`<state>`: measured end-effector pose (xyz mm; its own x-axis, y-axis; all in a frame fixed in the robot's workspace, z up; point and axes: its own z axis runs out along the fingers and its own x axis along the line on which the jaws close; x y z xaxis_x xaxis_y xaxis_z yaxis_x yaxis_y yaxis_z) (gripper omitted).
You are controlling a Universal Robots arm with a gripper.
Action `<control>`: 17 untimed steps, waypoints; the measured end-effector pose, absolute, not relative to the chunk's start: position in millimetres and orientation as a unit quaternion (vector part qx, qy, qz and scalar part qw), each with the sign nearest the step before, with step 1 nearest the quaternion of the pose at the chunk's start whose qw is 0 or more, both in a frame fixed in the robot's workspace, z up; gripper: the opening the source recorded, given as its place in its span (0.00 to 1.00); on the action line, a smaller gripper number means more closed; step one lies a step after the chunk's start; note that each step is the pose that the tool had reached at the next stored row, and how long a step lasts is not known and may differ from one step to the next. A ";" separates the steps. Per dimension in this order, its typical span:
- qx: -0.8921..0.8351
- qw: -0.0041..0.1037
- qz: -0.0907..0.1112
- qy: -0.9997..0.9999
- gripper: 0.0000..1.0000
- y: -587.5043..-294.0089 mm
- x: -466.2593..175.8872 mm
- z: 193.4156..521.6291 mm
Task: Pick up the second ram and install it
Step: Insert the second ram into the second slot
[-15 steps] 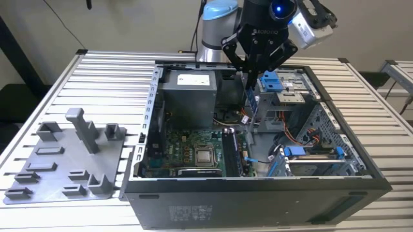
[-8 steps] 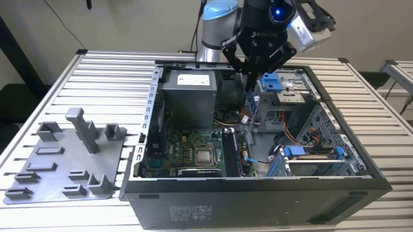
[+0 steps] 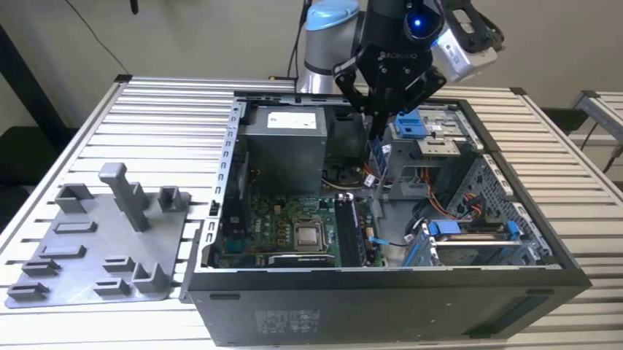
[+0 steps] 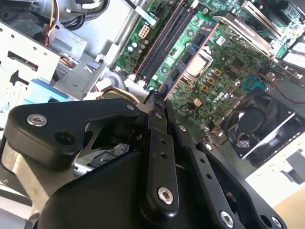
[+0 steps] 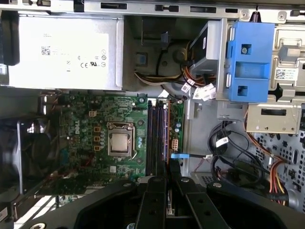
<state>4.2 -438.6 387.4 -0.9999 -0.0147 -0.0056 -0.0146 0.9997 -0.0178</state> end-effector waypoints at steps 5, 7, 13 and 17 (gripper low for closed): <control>-0.007 0.003 -0.009 1.000 0.14 -438.6 4.2 385.1; -0.007 0.003 -0.009 1.000 0.14 -438.6 4.2 384.1; -0.007 0.003 -0.009 1.000 0.14 -438.7 4.2 381.5; -0.007 0.003 -0.009 1.000 0.14 -438.7 4.2 379.5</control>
<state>4.2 -438.7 379.5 -0.9999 -0.0148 -0.0057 -0.0147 0.9997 -0.0178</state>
